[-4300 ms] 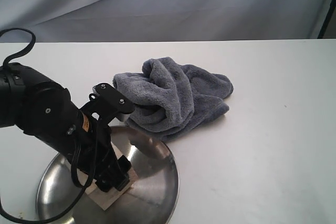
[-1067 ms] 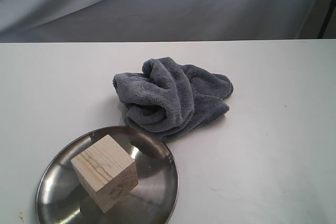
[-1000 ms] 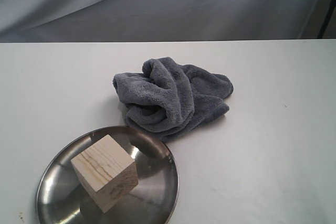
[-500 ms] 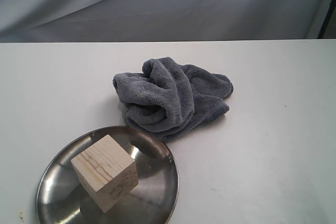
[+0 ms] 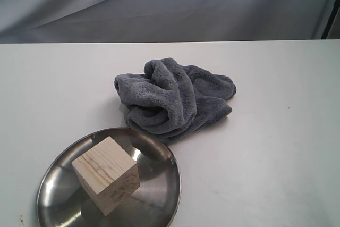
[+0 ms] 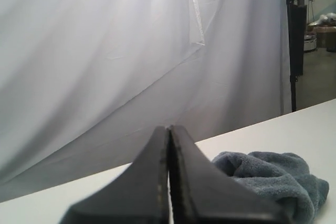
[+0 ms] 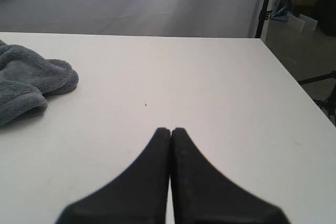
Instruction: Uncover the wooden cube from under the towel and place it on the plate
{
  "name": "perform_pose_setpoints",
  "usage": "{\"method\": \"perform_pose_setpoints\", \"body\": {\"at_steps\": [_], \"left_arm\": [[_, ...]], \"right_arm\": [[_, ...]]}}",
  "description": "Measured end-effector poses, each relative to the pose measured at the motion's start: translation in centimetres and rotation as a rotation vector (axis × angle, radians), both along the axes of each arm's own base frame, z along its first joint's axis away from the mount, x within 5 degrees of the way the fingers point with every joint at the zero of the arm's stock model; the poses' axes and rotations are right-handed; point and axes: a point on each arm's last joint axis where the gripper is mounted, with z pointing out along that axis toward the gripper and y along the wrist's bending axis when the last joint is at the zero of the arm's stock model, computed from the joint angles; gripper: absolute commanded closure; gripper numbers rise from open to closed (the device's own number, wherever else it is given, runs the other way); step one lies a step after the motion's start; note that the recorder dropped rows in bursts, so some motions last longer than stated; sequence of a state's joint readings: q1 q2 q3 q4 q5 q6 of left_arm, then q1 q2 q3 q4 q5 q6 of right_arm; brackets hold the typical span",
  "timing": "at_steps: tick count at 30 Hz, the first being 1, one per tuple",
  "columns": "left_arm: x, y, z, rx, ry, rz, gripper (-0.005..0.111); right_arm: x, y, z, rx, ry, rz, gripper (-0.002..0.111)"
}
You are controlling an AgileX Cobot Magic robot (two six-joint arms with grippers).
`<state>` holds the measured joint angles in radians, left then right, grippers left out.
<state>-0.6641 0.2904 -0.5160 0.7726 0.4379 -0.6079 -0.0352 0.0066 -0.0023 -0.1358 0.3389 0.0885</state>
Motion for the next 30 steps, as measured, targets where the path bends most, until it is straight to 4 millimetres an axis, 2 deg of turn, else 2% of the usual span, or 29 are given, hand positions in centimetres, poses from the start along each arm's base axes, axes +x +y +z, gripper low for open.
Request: {"method": "perform_pose_setpoints", "body": {"at_steps": [6,13,17,23,30], "left_arm": [[-0.8,1.2,-0.3,-0.015,0.017,0.055,0.107],[-3.0,2.6,-0.3,-0.177,-0.001,0.083,0.107],[-3.6,3.0,-0.9,-0.191,-0.040,0.147,0.107],[-4.0,3.1,-2.4,-0.185,-0.101,0.225,0.107],[-3.0,1.8,-4.6,-0.157,-0.172,0.206,0.107]], "right_arm": [[0.0,0.0,0.0,0.000,0.000,0.000,0.108],[0.0,0.0,0.0,0.000,0.000,0.000,0.108],[0.0,0.0,0.0,0.000,0.000,0.000,0.108],[0.0,0.0,0.0,0.000,0.000,0.000,0.108],[0.0,0.0,0.0,0.000,0.000,0.000,0.108]]}}
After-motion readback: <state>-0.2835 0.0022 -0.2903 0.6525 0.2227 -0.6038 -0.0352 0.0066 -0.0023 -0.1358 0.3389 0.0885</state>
